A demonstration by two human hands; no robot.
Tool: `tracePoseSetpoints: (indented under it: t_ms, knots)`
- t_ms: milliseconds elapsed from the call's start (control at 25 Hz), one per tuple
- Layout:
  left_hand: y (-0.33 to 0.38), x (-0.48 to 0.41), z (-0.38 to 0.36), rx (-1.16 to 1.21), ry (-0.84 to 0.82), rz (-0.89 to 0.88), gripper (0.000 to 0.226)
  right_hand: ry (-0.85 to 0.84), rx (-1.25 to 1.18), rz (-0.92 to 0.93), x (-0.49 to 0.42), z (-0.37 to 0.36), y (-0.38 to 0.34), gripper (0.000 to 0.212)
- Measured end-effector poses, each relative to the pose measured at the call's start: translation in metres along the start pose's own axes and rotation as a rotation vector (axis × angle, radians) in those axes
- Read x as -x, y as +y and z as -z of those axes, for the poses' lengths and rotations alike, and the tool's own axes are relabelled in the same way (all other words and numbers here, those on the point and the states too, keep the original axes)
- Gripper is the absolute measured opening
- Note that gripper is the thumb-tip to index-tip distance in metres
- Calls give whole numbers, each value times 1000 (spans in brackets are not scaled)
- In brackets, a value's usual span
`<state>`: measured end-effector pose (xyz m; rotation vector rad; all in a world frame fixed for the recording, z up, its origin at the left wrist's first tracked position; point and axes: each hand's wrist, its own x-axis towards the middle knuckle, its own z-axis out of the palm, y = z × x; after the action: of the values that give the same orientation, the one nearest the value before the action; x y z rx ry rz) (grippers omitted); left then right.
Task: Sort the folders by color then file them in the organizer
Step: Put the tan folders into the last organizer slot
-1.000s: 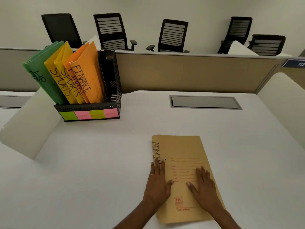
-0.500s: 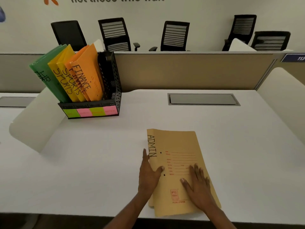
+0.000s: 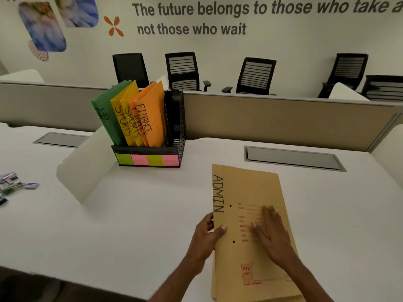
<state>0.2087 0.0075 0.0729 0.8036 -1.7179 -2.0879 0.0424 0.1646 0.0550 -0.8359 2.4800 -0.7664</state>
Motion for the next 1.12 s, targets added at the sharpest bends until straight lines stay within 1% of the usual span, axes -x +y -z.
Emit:
tracePoseSetpoints:
  t_ms: [80, 240, 400, 520, 640, 680, 760, 800, 920, 960, 1000, 1040, 1120]
  knots:
    - [16, -3, 15, 41, -10, -29, 46, 49, -4, 5, -16, 16, -18, 85]
    - [47, -19, 42, 63, -31, -72, 52, 34, -5, 81, -52, 32, -77, 83]
    - [80, -45, 73, 2, -61, -202, 59, 32, -22, 271, -95, 48, -168, 88]
    - [97, -65, 97, -101, -54, -345, 55, 133, -35, 440, -129, 70, -243, 86]
    - [117, -92, 125, -208, 49, -495, 50, 281, -79, 595, -153, 88, -313, 75]
    - [123, -102, 134, -244, 99, -529, 49, 308, -105, 627, -157, 90, -333, 71]
    - [132, -119, 152, -304, 192, -601, 48, 304, -164, 673, -159, 88, -369, 66]
    - [136, -125, 160, -329, 233, -644, 48, 286, -196, 682, -159, 86, -385, 71]
    - [149, -139, 182, -380, 315, -776, 53, 254, -271, 721, -155, 78, -423, 99]
    - [151, -146, 189, -380, 336, -810, 51, 241, -291, 750, -156, 74, -433, 102]
    - [152, -153, 195, -382, 356, -843, 49, 225, -303, 784, -157, 70, -440, 100]
    - [152, -160, 200, -387, 375, -875, 46, 210, -306, 817, -158, 67, -445, 93]
    - [155, -173, 208, -396, 411, -926, 43, 176, -318, 868, -164, 60, -451, 66]
